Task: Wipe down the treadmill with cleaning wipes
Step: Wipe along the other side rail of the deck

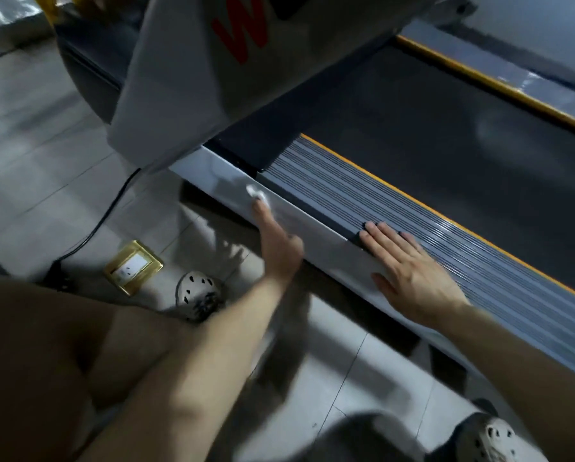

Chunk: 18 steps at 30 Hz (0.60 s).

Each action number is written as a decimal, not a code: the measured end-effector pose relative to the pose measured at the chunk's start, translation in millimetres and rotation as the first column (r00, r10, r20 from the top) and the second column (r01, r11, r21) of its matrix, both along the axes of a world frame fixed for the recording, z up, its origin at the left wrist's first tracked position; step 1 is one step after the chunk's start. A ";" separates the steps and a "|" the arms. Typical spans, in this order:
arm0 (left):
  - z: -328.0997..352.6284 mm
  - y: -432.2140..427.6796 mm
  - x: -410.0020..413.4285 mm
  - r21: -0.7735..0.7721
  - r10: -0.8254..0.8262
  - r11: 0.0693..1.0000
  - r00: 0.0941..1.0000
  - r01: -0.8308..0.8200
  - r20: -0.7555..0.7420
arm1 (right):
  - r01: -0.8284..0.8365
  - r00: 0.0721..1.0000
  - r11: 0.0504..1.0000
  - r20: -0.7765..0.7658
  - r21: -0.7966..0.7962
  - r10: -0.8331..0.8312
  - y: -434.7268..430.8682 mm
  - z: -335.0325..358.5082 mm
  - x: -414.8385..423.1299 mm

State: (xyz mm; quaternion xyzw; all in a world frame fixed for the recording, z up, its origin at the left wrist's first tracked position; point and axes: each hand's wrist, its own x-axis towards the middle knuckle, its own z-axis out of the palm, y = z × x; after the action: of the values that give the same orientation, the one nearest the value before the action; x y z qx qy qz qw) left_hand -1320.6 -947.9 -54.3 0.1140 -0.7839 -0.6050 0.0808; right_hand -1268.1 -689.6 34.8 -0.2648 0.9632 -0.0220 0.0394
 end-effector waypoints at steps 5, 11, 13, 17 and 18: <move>18.0 63.4 36.0 -0.045 -0.113 0.992 0.992 0.116 0.064 | 0.066 0.993 0.991 0.102 -0.113 -0.054 1.1 -2.2 -2.3; 12.7 114.7 96.6 -0.084 -0.421 0.898 0.899 0.432 0.123 | 0.100 0.987 0.980 0.138 -0.170 -0.077 0.0 -4.1 -0.4; -3.1 80.6 63.8 -0.115 -0.290 0.946 0.951 0.302 0.109 | 0.093 0.988 0.978 0.137 -0.187 -0.068 -0.2 -3.1 -0.2; -39.8 12.9 4.8 -0.191 -0.064 0.973 0.948 0.128 0.312 | 0.098 0.984 0.978 0.168 -0.186 -0.066 -1.1 -0.8 -3.8; -35.4 19.4 12.8 -0.180 -0.098 0.969 0.936 0.167 0.338 | 0.094 0.984 0.977 0.170 -0.190 -0.062 0.7 -0.9 -4.6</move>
State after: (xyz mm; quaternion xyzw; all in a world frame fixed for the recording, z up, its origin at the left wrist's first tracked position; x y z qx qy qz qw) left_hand -1307.8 -928.5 -89.8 0.1502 -0.8508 -0.4973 -0.0798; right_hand -1272.7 -688.8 33.9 -0.2266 0.9595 -0.1404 0.0907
